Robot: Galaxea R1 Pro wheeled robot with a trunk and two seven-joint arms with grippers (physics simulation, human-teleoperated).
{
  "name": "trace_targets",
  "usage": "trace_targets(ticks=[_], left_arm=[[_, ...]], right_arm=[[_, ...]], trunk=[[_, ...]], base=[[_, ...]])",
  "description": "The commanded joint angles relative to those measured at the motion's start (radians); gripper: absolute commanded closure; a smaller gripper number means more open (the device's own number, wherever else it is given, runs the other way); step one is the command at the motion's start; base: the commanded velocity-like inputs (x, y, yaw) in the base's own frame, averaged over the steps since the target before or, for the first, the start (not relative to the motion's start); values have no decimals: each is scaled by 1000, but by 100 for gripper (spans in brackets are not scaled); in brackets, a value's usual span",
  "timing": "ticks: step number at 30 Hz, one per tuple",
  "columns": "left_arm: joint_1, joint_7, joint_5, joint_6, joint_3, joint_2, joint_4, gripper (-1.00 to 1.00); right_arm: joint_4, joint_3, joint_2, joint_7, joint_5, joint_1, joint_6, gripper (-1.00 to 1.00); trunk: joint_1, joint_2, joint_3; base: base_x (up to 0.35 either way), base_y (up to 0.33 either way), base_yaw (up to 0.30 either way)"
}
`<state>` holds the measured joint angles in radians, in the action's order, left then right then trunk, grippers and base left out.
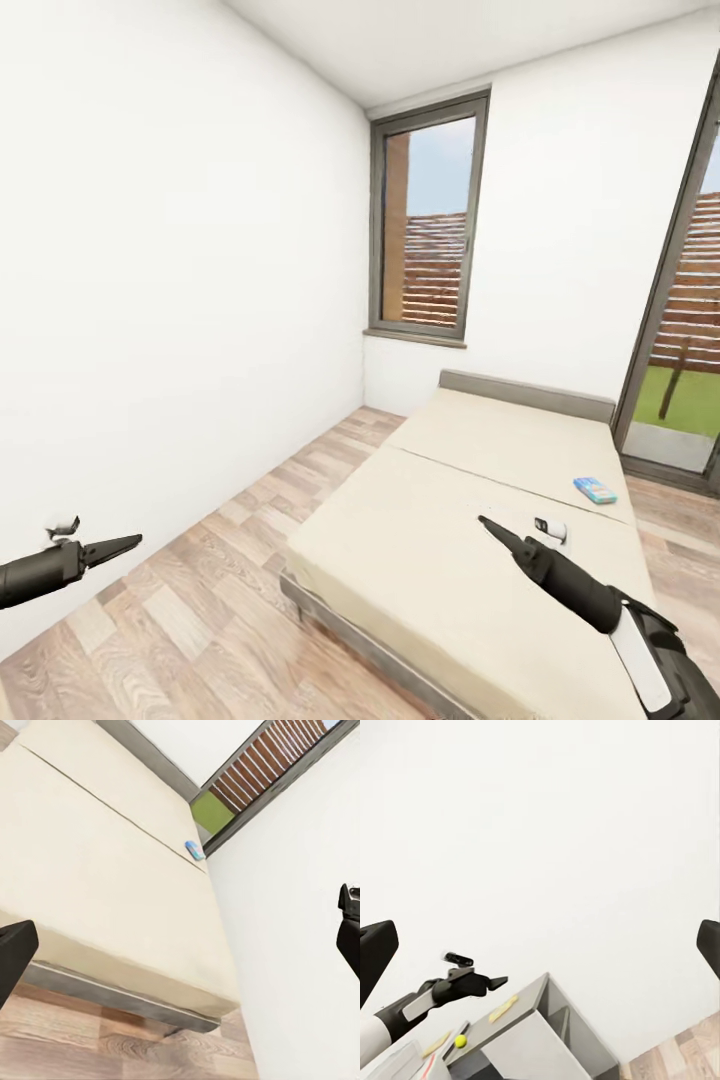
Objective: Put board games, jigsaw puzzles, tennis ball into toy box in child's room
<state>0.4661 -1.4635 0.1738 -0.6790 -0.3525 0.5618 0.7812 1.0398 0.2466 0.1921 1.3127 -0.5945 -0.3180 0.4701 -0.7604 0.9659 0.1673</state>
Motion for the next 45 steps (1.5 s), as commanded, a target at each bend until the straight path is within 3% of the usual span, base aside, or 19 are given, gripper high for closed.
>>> trace_targets(ticks=[1, 9, 12, 15, 16, 20, 26, 45], left_arm=[[1, 8, 1, -11, 0, -4, 1, -100], [7, 92, 1, -17, 0, -44, 2, -100], [13, 142, 0, -26, 1, -70, 3, -100], [26, 234, -4, -50, 5, -102, 5, -100], [26, 234, -4, -50, 5, -102, 5, -100], [43, 390, -4, -90, 8, -137, 8, -100], [58, 565, 0, -116, 10, -160, 19, -100], [61, 603, 1, -118, 12, -168, 31, -100]], right_arm=[[-3, 8, 0, 2, -4, -1, 13, -100], [-18, 44, -3, 3, -5, -1, 30, -100], [-36, 49, -2, 3, -6, -1, 30, -100], [-64, 56, -1, -3, -6, -1, 30, -100], [-64, 56, -1, -3, -6, -1, 30, -100], [-98, 71, 1, -19, -5, -2, 29, -100], [-120, 97, 2, -41, 1, -4, 27, -100], [-125, 109, -1, -79, 4, -4, 22, -100]], trunk=[[0, 1, 1], [0, 1, -4], [0, 1, -6], [0, 1, -8], [0, 1, -8], [0, 1, -11], [0, 1, -16], [0, 1, -32]], base=[[0, 0, -279], [0, 0, -279], [0, 0, -279], [0, 0, -278], [0, 0, -278], [0, 0, -278], [0, 0, -275], [0, 0, -268]])
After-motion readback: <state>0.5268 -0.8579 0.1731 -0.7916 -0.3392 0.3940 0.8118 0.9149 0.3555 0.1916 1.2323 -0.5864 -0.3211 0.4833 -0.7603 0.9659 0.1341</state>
